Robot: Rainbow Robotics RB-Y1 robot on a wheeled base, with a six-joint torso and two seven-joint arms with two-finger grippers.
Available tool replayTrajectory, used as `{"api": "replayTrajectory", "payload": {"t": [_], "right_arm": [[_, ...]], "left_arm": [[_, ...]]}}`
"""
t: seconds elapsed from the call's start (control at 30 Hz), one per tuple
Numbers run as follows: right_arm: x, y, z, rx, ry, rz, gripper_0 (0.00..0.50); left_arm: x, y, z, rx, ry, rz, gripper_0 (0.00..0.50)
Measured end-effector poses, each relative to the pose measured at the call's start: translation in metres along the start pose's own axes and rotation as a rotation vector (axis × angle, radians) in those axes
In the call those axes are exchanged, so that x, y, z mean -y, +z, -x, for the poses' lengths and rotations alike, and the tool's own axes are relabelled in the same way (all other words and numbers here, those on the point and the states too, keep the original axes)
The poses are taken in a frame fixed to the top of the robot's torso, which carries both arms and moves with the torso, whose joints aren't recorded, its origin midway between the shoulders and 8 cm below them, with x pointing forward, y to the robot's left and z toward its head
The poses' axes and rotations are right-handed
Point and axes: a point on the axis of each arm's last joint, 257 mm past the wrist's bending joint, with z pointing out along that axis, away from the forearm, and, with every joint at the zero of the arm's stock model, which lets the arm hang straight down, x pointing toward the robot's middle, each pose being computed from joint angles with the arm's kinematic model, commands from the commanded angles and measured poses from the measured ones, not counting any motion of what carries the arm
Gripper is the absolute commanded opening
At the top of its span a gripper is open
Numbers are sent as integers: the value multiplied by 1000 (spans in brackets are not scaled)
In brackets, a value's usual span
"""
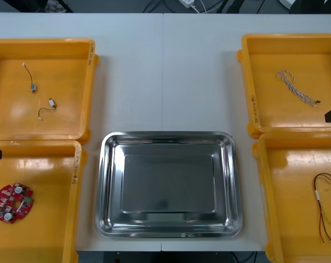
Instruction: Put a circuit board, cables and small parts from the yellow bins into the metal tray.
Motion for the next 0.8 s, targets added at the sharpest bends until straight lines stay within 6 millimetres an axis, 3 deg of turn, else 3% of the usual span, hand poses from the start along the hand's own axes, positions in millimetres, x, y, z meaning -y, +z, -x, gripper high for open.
{"api": "replayTrajectory", "payload": {"t": [0.8], "right_arm": [[0, 0, 0, 0, 0, 0, 500]], "left_arm": [[2, 2, -2, -9, 7, -1, 500]]}}
